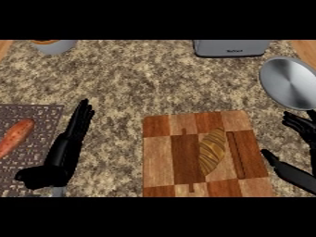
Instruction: Pick the croissant from the cutting board and place it in the pan
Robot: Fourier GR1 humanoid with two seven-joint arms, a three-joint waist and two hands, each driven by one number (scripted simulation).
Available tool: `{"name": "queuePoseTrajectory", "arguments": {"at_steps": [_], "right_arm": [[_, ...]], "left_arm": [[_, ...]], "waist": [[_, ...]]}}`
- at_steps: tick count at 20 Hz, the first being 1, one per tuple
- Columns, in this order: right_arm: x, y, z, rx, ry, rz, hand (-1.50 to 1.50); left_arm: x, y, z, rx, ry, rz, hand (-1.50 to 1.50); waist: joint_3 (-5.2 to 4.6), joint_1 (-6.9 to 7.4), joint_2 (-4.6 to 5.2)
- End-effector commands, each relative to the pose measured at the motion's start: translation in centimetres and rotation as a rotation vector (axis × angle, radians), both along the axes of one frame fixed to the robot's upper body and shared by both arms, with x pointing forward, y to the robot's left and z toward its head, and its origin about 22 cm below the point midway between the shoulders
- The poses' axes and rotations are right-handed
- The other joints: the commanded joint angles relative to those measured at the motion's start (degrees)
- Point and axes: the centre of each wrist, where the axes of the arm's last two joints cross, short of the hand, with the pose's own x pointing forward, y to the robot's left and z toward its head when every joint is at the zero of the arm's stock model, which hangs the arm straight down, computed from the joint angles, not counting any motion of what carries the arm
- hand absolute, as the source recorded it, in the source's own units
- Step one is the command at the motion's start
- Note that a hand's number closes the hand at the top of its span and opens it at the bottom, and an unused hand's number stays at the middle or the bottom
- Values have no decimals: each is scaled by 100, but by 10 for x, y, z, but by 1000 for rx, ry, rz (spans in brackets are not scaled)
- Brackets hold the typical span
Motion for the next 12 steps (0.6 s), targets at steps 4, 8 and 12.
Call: {"name": "queuePoseTrajectory", "arguments": {"at_steps": [4,8,12], "right_arm": [[-58,-12,5,-253,53,5,-150],[-42,-8,34,-335,128,47,-150],[-2,11,58,-456,229,87,-150]], "left_arm": [[2,-16,-1,9,-2,-19,0],[15,-14,21,-1,-15,-24,0],[16,-22,0,-2,-11,-36,0]], "waist": [[-4,83,10],[-3,148,17],[-10,269,45]]}}
